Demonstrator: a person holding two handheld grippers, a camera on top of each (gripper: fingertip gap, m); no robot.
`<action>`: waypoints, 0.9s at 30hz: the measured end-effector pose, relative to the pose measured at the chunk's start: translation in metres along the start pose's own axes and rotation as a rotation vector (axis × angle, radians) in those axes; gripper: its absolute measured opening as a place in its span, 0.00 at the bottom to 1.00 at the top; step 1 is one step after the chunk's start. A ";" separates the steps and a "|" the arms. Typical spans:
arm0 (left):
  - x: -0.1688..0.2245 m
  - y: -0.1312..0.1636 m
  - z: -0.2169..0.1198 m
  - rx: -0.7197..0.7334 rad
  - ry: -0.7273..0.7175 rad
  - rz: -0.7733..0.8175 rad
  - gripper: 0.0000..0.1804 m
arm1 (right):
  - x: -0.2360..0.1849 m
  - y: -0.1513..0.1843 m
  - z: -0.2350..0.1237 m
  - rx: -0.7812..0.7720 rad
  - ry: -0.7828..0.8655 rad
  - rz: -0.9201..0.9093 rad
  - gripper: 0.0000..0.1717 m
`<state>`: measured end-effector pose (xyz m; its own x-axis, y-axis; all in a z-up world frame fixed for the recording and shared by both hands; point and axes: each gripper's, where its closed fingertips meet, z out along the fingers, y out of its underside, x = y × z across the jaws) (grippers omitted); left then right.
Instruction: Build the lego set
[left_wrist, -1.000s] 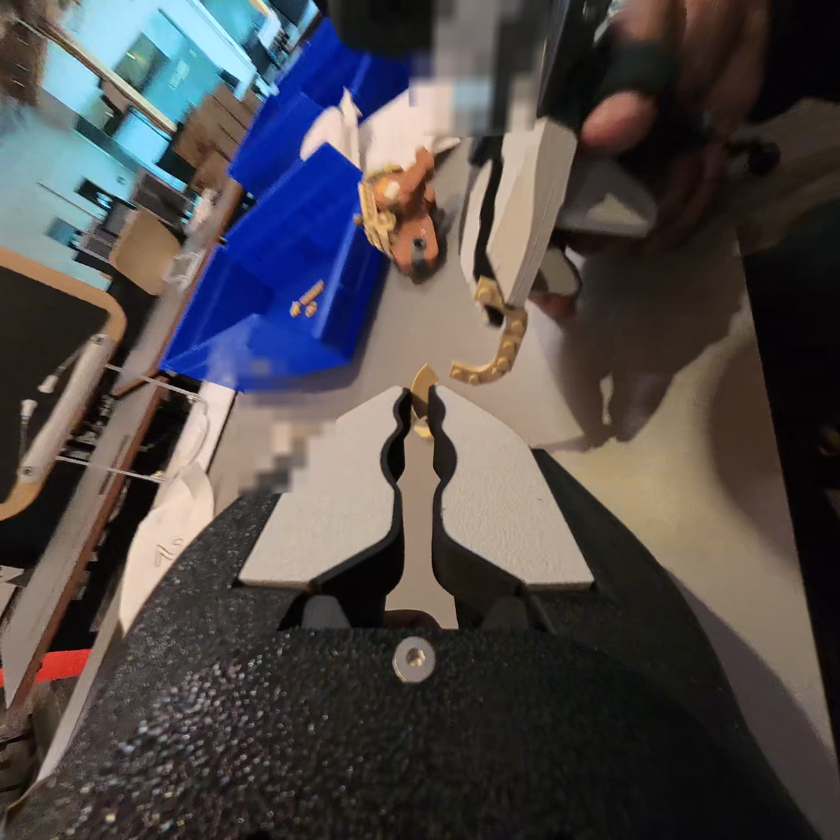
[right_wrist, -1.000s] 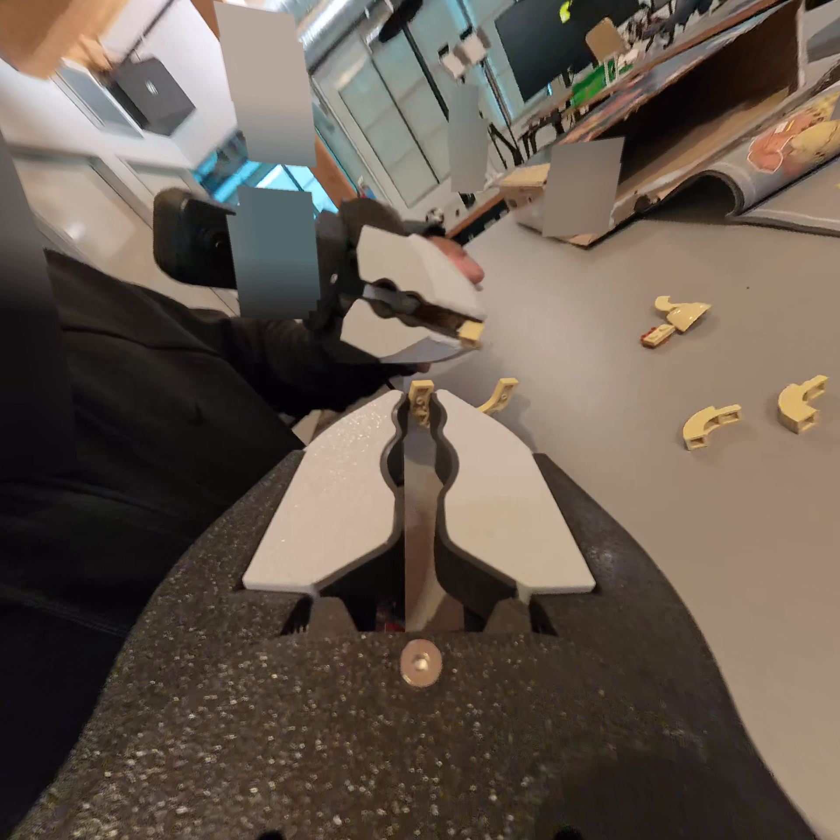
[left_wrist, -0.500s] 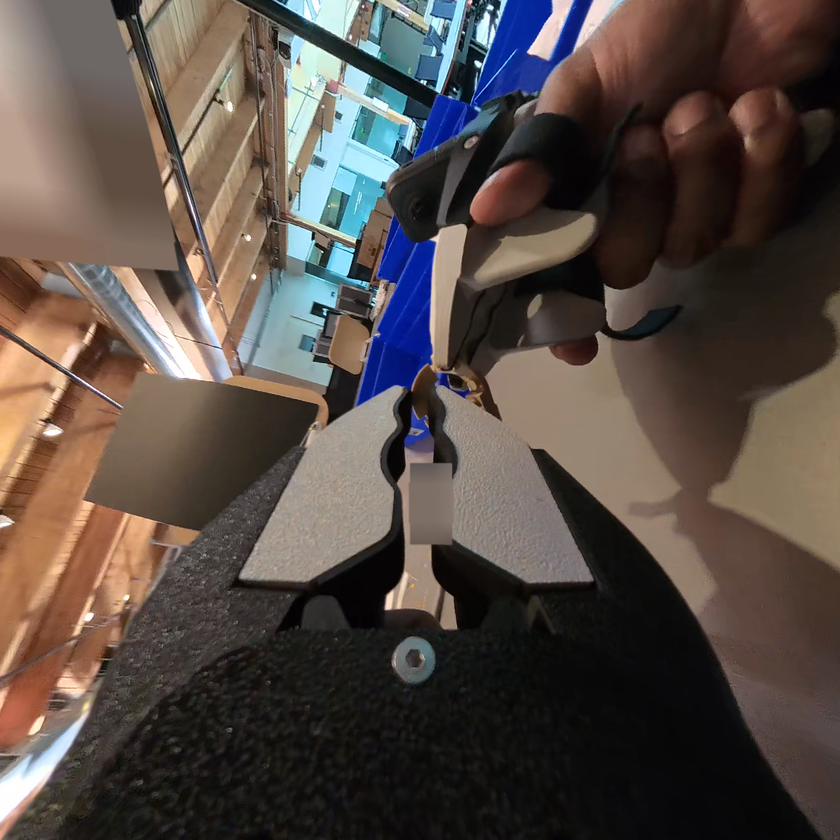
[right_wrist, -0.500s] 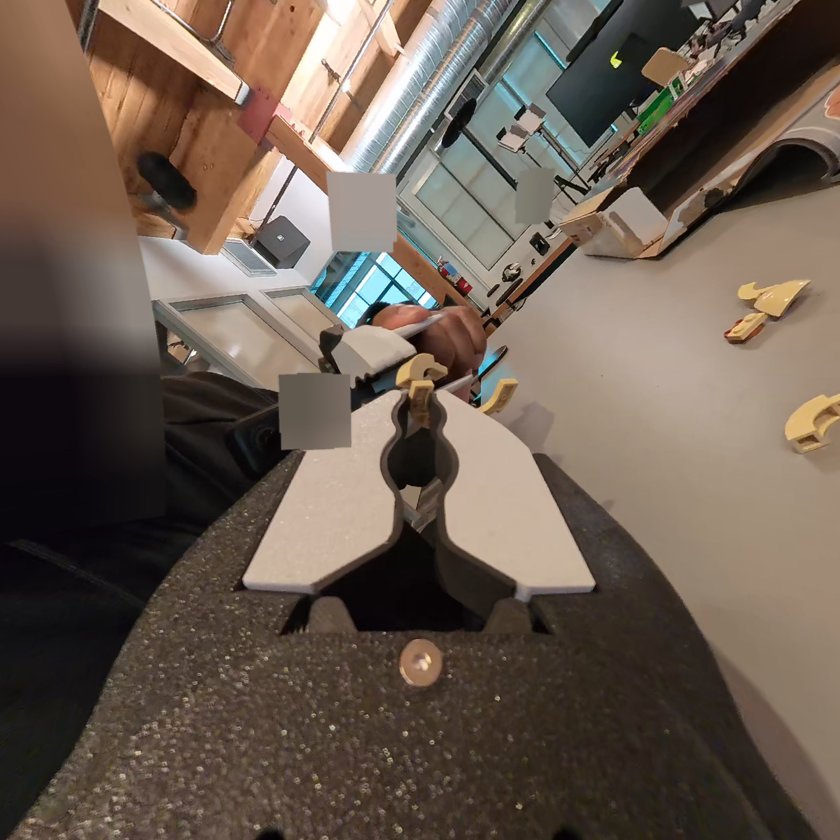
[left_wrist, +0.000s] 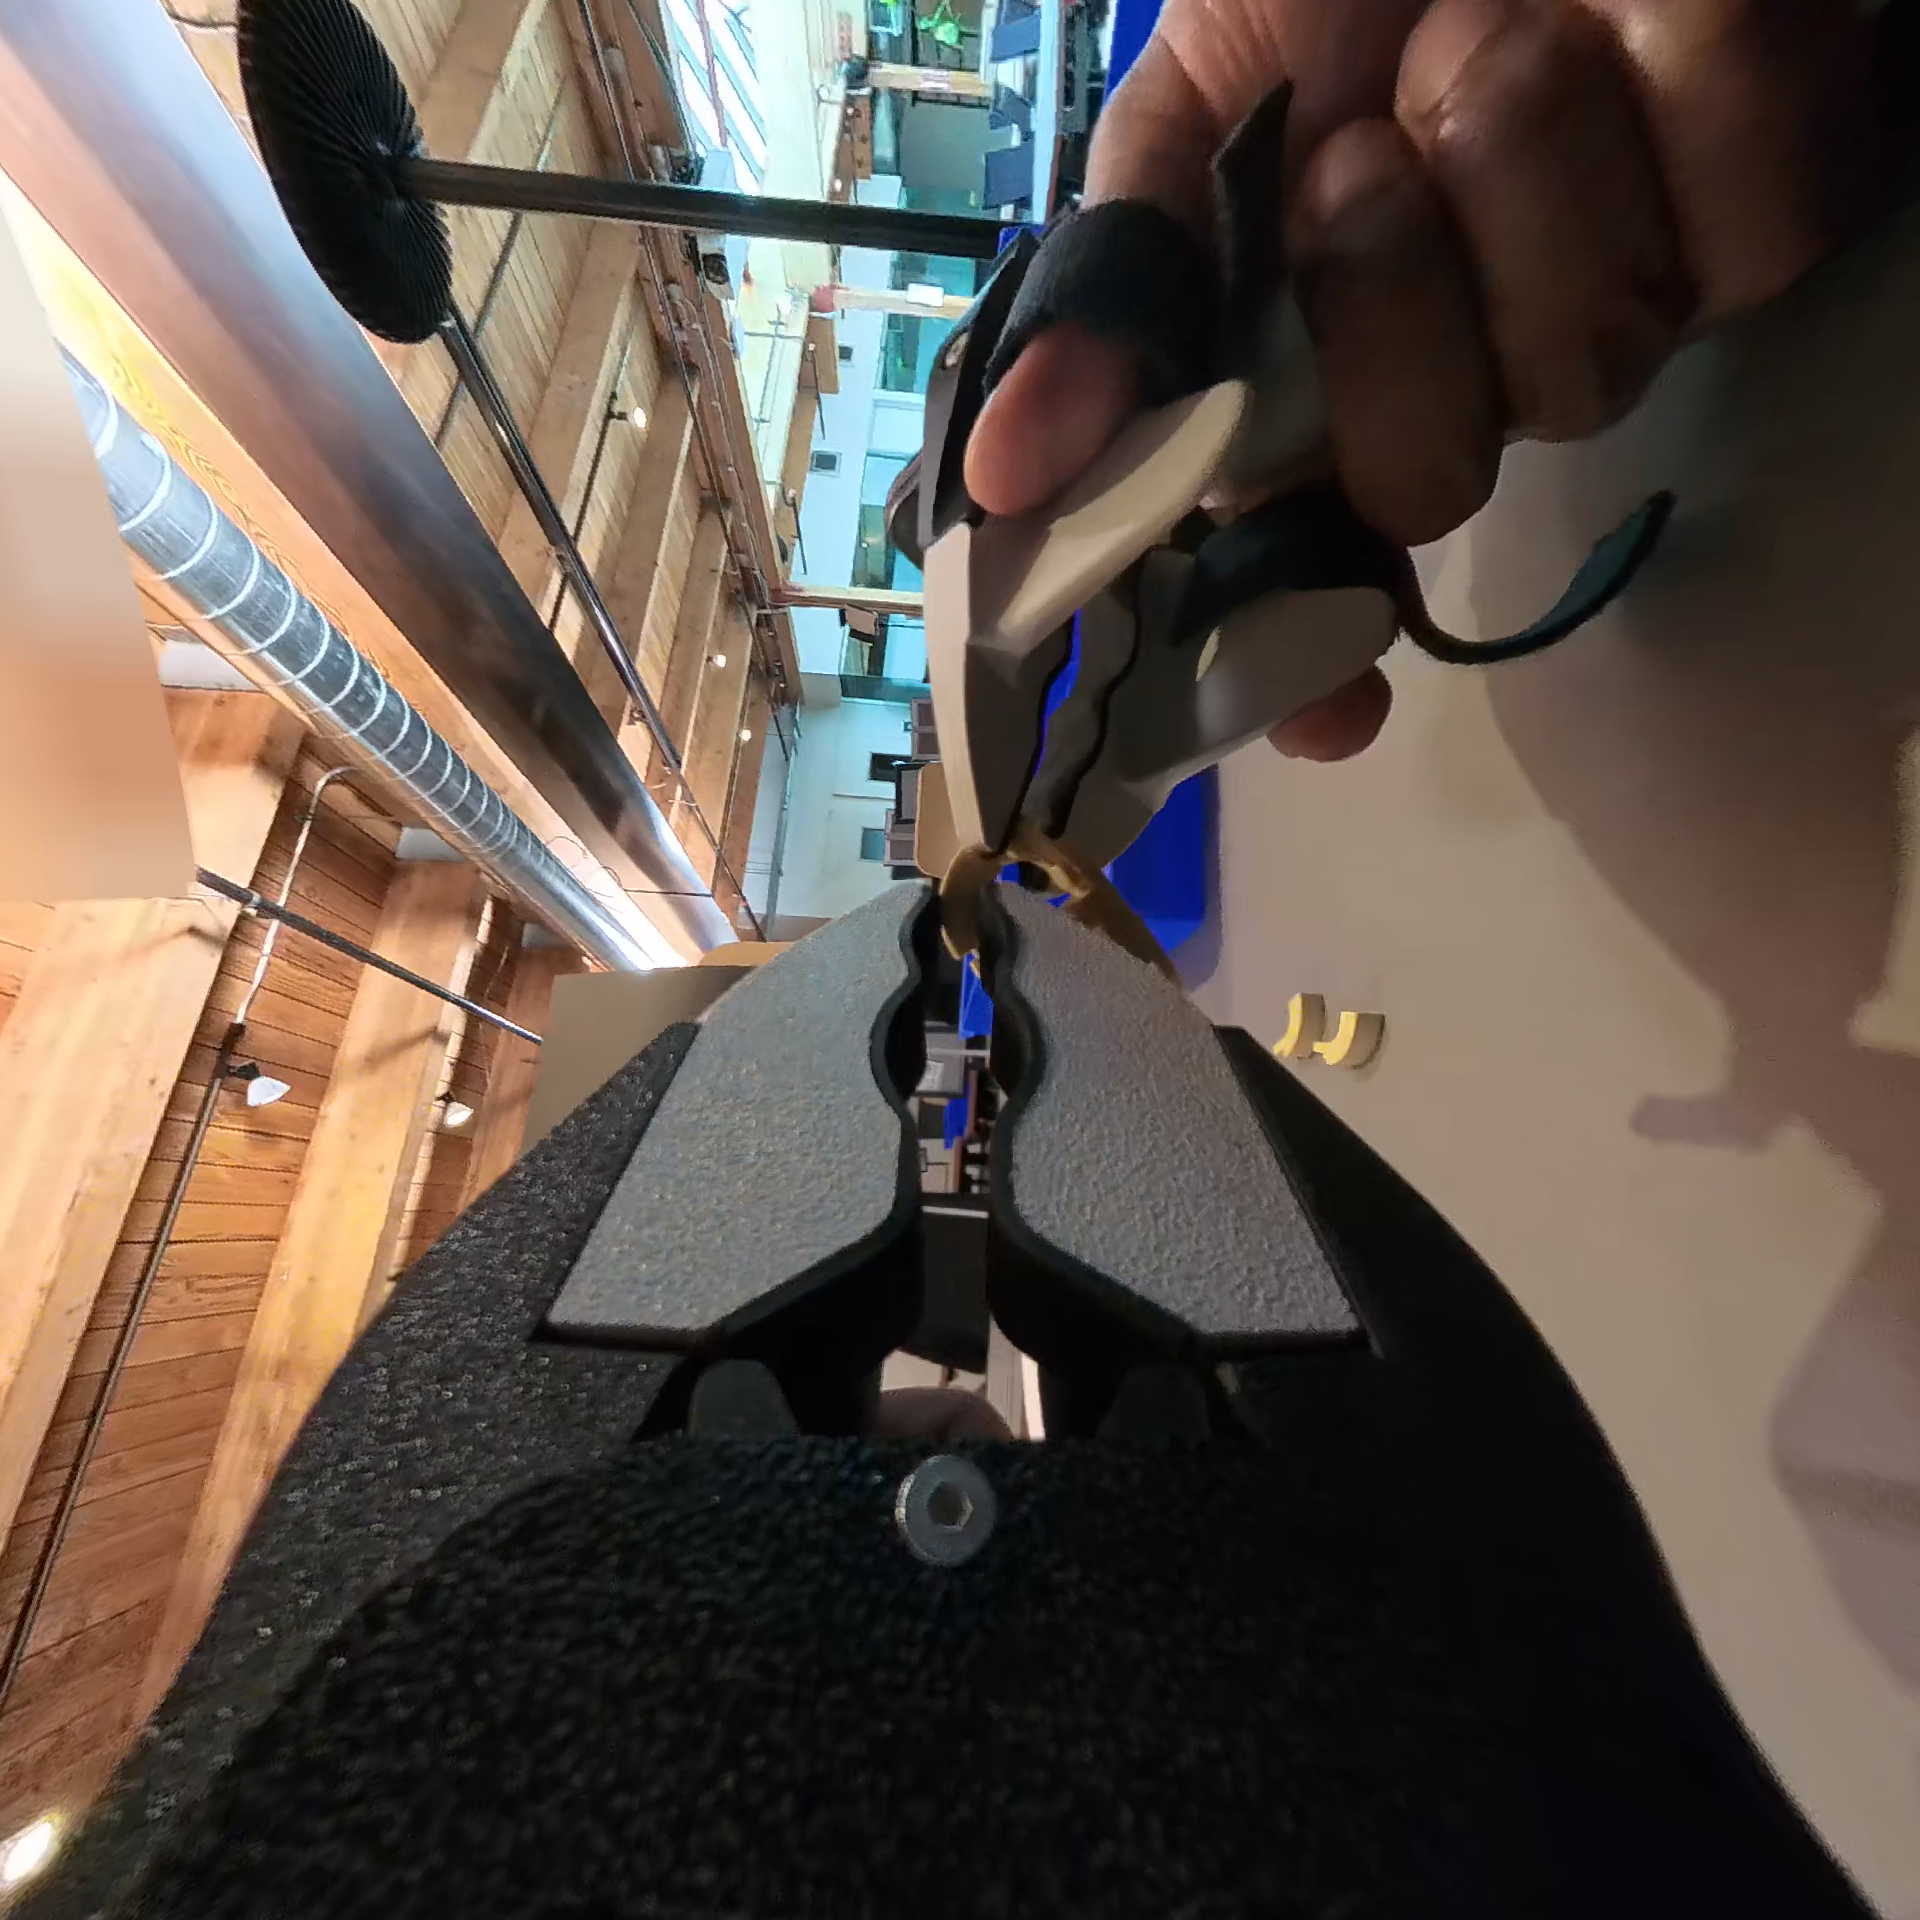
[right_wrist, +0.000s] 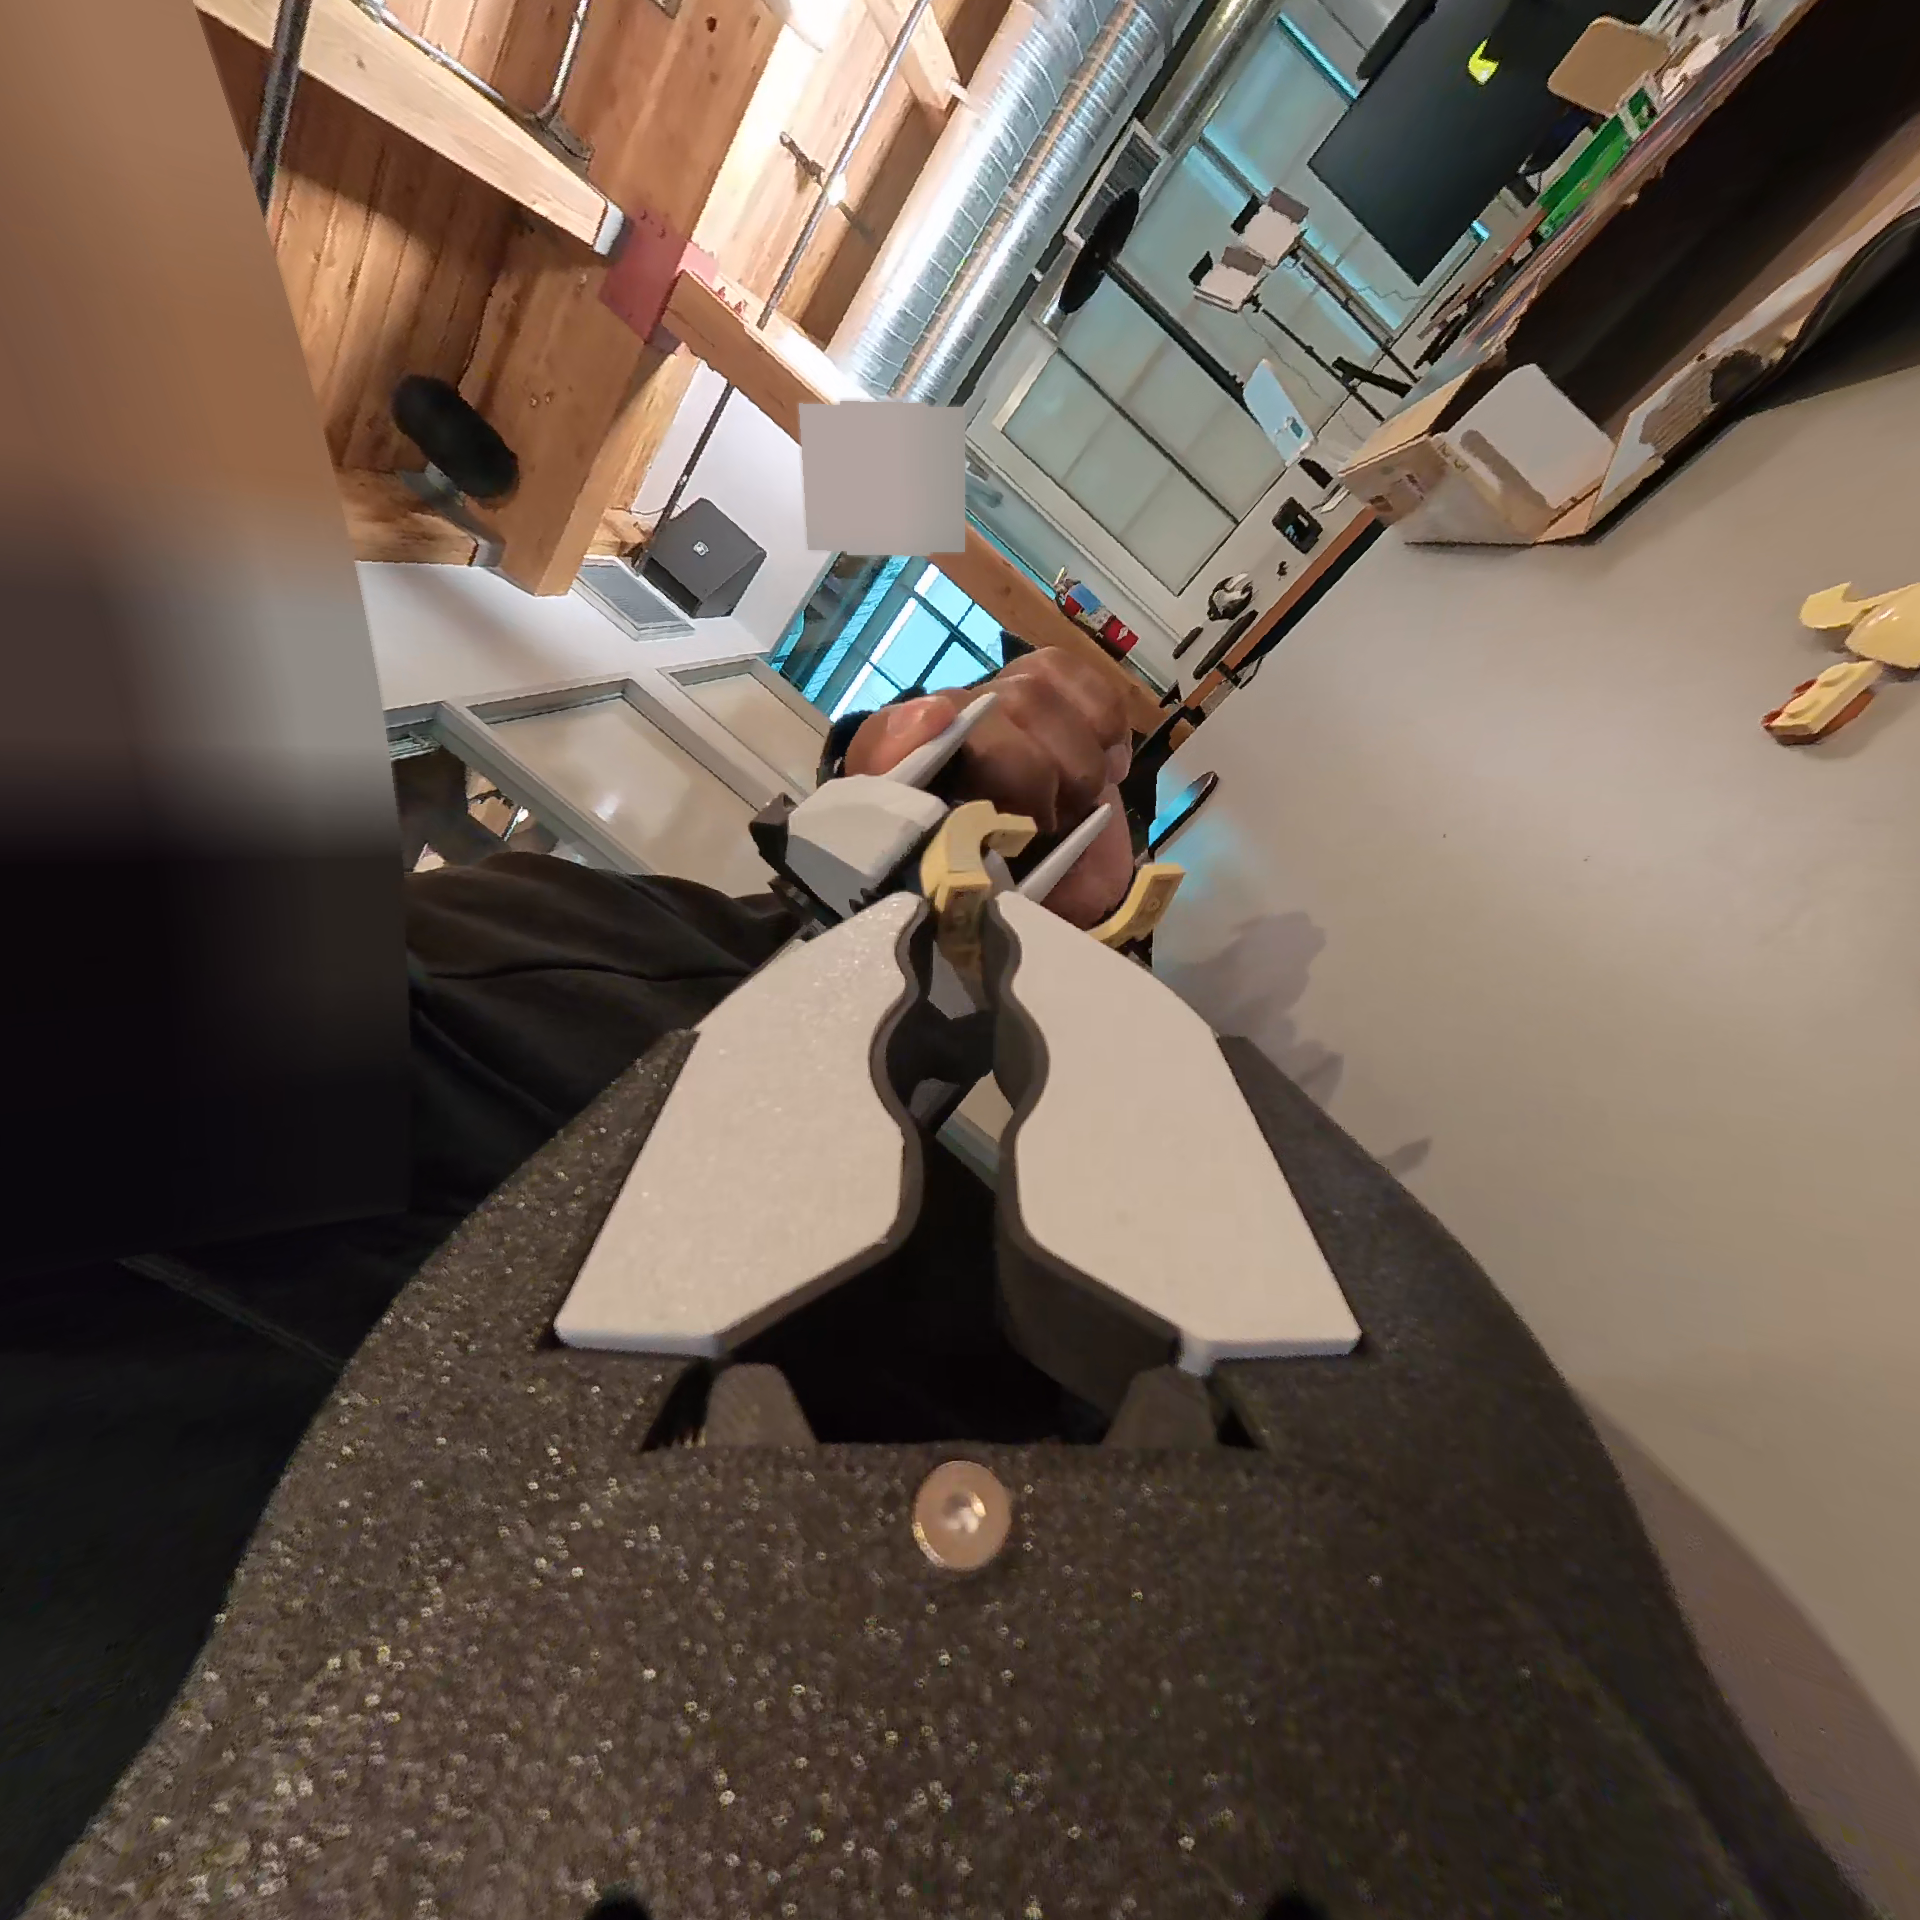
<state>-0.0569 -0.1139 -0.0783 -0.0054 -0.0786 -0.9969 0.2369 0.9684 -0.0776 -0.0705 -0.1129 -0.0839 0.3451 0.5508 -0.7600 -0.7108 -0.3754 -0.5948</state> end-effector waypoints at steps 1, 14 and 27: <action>-0.001 0.000 0.000 0.005 -0.011 0.002 0.04 | 0.000 0.000 0.000 0.003 -0.003 0.003 0.05; -0.001 -0.003 -0.001 0.097 -0.120 0.197 0.03 | -0.002 0.001 0.001 -0.001 -0.043 0.044 0.04; -0.010 -0.008 -0.004 0.077 -0.202 0.320 0.03 | -0.012 -0.001 0.003 0.039 -0.099 0.012 0.04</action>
<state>-0.0626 -0.1199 -0.0681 0.2699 0.1723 -0.9473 0.2681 0.9315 0.2458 -0.0761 -0.1169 -0.0735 0.2753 0.6181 -0.7363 -0.7383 -0.3546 -0.5737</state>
